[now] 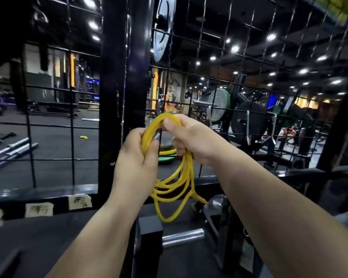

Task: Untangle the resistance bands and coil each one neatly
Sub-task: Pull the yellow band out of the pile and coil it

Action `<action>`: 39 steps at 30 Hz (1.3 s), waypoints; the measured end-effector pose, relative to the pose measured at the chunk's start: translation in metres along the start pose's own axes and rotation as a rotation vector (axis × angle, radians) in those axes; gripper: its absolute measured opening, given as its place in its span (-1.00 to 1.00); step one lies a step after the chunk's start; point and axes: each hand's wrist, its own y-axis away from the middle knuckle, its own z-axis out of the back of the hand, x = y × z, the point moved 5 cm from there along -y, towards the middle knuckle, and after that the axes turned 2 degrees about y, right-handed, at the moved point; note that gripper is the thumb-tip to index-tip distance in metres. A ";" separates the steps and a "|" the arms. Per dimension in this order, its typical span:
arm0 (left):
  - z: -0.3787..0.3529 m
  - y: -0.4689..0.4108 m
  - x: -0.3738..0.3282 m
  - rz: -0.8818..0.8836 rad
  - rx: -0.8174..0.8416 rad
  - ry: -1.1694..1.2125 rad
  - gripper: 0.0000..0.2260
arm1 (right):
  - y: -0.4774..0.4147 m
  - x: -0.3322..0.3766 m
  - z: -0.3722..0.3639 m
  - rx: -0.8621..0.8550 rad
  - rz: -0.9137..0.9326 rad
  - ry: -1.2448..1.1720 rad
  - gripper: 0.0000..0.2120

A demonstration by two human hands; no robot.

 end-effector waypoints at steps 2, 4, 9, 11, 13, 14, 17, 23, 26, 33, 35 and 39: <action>0.004 -0.005 0.002 0.000 -0.029 -0.044 -0.91 | -0.008 0.004 -0.005 -0.008 0.005 0.024 -0.75; 0.006 -0.008 0.005 0.018 -0.045 -0.073 -0.95 | -0.013 0.006 -0.009 -0.016 -0.003 0.047 -0.70; 0.006 -0.011 0.008 0.079 -0.025 -0.119 -0.99 | -0.017 0.010 -0.013 -0.059 -0.024 0.148 -0.73; 0.006 -0.011 0.006 0.088 -0.027 -0.111 -0.94 | -0.018 0.011 -0.013 -0.063 -0.017 0.168 -0.74; 0.005 -0.011 0.005 0.083 -0.029 -0.108 -0.88 | -0.019 0.011 -0.013 -0.066 -0.021 0.165 -0.72; 0.004 -0.011 0.004 0.079 -0.021 -0.120 -0.86 | -0.019 0.010 -0.012 -0.074 -0.032 0.153 -0.71; -0.003 -0.011 0.004 0.076 0.016 -0.128 -0.87 | -0.017 0.003 -0.010 -0.104 -0.121 -0.089 -0.73; -0.017 -0.010 0.005 0.034 0.013 -0.036 -0.90 | -0.015 -0.009 -0.010 -0.102 -0.329 -0.537 -0.70; -0.019 -0.009 0.007 0.004 0.012 -0.035 -0.88 | -0.016 -0.014 -0.013 -0.122 -0.383 -0.643 -0.70; -0.032 0.004 0.024 0.077 0.093 -0.092 -0.87 | -0.012 -0.035 -0.020 -0.215 -0.475 -0.976 -0.78; -0.034 0.007 0.028 0.092 0.100 -0.096 -0.85 | -0.011 -0.039 -0.021 -0.243 -0.451 -1.005 -0.81; -0.036 0.011 0.037 0.129 0.103 -0.034 -0.89 | -0.004 -0.059 -0.023 -0.257 -0.442 -0.989 -0.82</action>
